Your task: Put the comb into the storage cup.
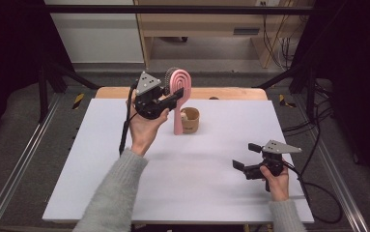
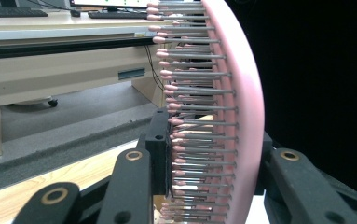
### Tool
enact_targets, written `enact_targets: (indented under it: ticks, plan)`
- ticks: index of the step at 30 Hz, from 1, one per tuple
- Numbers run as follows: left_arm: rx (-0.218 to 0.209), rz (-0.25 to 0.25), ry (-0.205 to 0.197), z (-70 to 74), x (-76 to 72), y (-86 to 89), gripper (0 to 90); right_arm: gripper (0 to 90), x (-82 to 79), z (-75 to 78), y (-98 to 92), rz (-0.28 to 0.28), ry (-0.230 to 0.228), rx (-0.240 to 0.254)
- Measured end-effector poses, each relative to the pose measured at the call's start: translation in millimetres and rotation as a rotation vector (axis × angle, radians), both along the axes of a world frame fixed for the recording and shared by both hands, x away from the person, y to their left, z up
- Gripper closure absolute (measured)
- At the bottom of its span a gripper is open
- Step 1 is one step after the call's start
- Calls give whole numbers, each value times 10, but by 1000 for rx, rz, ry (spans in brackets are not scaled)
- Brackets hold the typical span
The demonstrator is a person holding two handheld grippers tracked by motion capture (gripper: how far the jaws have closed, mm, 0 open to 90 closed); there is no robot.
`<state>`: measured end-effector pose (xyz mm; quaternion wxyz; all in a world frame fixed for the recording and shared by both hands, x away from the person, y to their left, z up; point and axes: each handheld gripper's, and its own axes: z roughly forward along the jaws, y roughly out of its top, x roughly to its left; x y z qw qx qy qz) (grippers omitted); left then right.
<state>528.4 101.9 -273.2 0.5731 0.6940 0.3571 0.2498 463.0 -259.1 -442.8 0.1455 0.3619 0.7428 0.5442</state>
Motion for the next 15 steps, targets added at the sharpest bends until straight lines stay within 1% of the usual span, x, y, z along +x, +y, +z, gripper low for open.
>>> enact_targets:
  ticks: [6,15]
  plan:
    - [9,3,2,-6,82,-55,634,4,-3,0,-7,2,2,2]
    - [2,0,1,-4,194,-154,634,4,-4,-4,-21,3,-2,2]
